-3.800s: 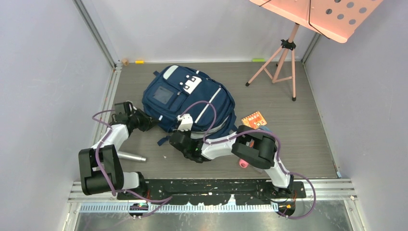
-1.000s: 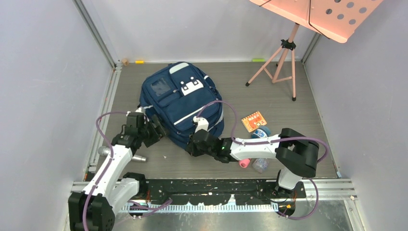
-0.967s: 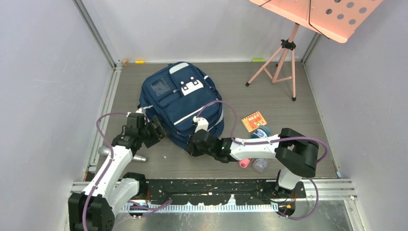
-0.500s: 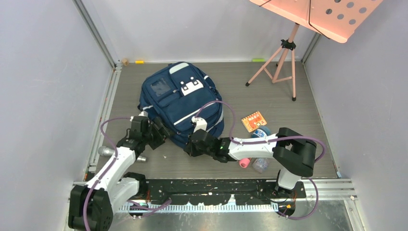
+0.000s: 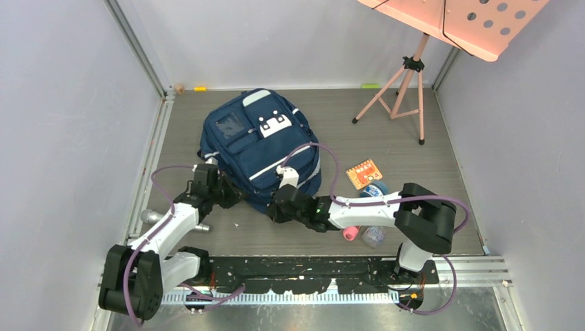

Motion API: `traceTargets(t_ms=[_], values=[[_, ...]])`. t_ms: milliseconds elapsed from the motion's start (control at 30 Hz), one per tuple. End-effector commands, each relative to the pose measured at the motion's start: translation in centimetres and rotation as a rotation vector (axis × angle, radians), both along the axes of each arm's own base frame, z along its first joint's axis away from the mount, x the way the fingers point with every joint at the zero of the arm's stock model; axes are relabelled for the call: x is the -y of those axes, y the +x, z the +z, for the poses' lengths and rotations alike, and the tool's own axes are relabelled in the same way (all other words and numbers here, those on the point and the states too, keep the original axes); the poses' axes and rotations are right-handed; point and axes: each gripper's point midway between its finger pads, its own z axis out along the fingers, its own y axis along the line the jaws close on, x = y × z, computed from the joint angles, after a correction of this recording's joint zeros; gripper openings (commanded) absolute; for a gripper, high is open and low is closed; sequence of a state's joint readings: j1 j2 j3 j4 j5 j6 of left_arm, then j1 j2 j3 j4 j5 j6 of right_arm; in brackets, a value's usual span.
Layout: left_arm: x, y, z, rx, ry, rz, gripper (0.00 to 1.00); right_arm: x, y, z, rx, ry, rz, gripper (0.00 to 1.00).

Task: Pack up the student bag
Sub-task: Zip the student bag at the center of the board.

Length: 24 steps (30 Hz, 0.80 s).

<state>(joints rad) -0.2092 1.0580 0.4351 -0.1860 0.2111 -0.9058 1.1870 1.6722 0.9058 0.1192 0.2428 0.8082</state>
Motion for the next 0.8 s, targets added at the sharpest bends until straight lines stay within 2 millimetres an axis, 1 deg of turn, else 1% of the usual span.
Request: traceTargets(t_ms=[0,33,100,133,167,200,233,267,333,500,567,667,767], values=[[-2.6,3.1,2.9,0.104,0.102,0.053,0.0,1.6,0.3,2.8,0.011,0.007,-0.045,0.0],[-3.3,3.5,3.2,0.106,0.107,0.065,0.0,2.2,0.7,3.1,0.017,0.011,-0.063,0.0],[-4.5,4.2,4.1,0.12,0.105,0.086,0.0,3.8,1.1,3.0,0.017,-0.013,-0.095,0.0],[-5.2,4.5,4.4,0.127,0.102,0.1,0.0,4.7,1.1,2.5,0.014,-0.038,-0.103,0.0],[-5.8,4.8,4.8,0.134,0.097,0.111,0.0,5.4,1.6,2.8,0.025,-0.039,-0.126,0.0],[-7.1,5.1,5.1,0.139,0.092,0.144,0.0,6.2,1.6,2.2,0.023,-0.063,-0.134,0.0],[-7.9,5.4,5.3,0.139,0.084,0.16,0.0,6.9,2.2,2.5,0.029,-0.063,-0.156,0.0],[-8.5,5.5,5.6,0.145,0.076,0.167,0.0,7.8,2.7,2.2,0.025,-0.071,-0.173,0.0],[-9.8,5.8,5.9,0.144,0.087,0.187,0.0,8.9,3.5,1.8,0.019,-0.079,-0.194,0.01],[-12.2,7.0,6.6,0.145,0.118,0.215,0.0,10.9,5.4,1.2,0.047,-0.136,-0.222,0.0],[-13.6,7.4,6.8,0.143,0.107,0.248,0.0,11.9,6.3,0.7,0.053,-0.16,-0.247,0.0],[-14.9,8.0,7.4,0.154,0.066,0.288,0.0,13.5,8.0,0.1,0.044,-0.175,-0.292,0.0],[-15.0,8.1,8.1,0.177,0.072,0.288,0.0,14.4,9.1,-0.1,0.041,-0.167,-0.307,0.0]])
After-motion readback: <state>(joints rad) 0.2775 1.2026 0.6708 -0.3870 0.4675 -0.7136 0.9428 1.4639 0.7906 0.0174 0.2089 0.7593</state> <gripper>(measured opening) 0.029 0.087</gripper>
